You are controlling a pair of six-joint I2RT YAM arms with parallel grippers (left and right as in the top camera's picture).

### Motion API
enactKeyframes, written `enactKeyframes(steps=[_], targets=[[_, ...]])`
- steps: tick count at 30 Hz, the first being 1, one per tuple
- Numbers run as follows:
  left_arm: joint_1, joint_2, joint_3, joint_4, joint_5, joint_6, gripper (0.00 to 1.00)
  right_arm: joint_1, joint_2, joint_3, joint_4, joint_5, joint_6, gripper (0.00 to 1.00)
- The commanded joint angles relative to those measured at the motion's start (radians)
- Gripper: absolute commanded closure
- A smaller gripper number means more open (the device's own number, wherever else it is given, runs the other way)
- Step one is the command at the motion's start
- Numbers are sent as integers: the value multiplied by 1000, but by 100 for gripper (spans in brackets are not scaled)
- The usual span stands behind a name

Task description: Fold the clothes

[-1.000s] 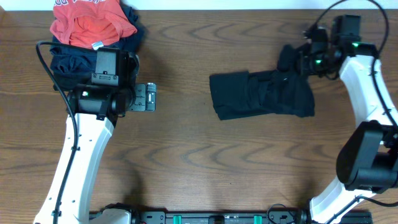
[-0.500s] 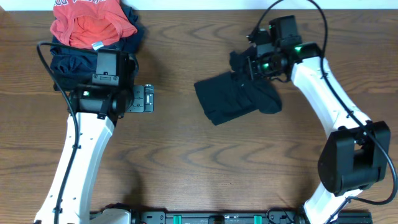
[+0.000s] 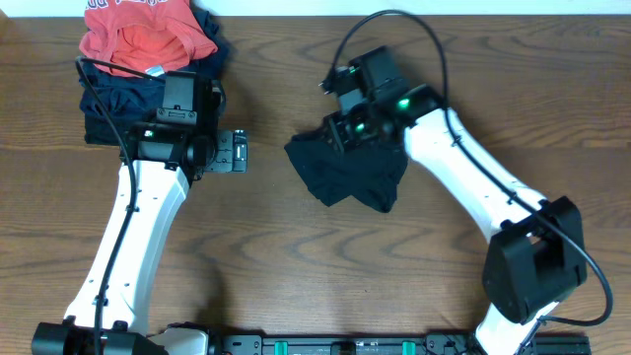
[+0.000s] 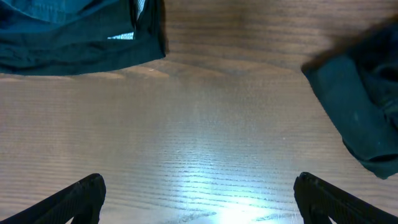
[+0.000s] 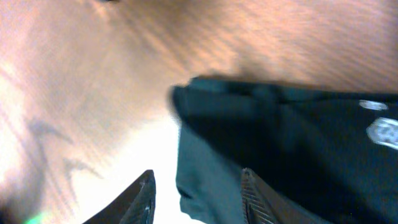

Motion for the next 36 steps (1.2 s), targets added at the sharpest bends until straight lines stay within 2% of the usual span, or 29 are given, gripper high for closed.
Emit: enactKeyframes(steps=[1,7,10,13,17,22,28,30,32,33,34,35,36], targets=[[7,0,-8,5,-16,-10,2,25,-12,18,4,-12,12,57],[7,0,-8,-7,-15,-10,2,-34,-47,35,-4,0,-10,56],[7,0,-8,-11,-15,-10,2,-95,-57,35,-16,44,-35,48],[7,0,-8,-7,-15,-10,2,-143,-47,27,-21,47,-98,45],[7,0,-8,-8,-15,-10,2,-193,-2,7,-55,-11,-159,41],[7,0,-8,-8,-15,-10,2,-232,67,6,-110,-65,-194,29],[7,0,-8,-8,-15,-10,2,-261,127,6,-121,-160,-228,27],[7,0,-8,-8,-15,-10,2,-264,135,6,-134,-177,-236,32],[7,0,-8,-8,-15,-10,2,-264,138,6,-142,-179,-247,43],[7,0,-8,-8,-15,-9,2,-264,138,6,-144,-180,-247,64],[7,0,-8,-8,-15,-9,2,-264,138,6,-147,-185,-248,80],[7,0,-8,-7,-15,-9,2,-264,138,6,-154,-192,-255,87],[7,0,-8,-7,-15,-9,2,-264,138,6,-160,-192,-255,91]])
